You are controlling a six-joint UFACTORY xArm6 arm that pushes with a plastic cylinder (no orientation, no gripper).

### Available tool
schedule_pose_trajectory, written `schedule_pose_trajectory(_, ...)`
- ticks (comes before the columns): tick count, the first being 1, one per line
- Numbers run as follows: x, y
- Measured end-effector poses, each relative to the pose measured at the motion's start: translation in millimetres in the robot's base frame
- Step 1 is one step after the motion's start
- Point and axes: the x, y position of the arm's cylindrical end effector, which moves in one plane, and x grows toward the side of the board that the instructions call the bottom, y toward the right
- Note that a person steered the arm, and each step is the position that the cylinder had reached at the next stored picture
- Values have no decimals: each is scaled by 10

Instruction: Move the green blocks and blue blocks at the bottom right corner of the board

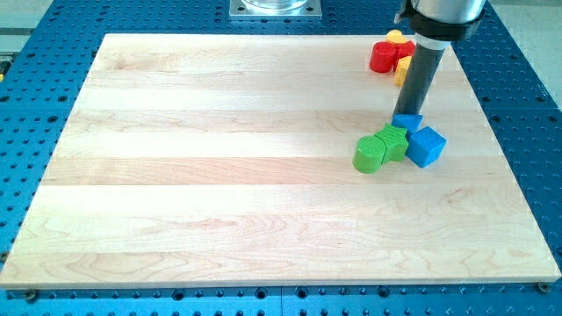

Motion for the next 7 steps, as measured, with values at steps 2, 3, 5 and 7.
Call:
schedule_pose_trajectory(2, 108, 142)
schedule_pose_trajectory(3, 321, 159)
schedule_pose_trajectory(5, 742, 304)
schedule_pose_trajectory(7, 1225, 477)
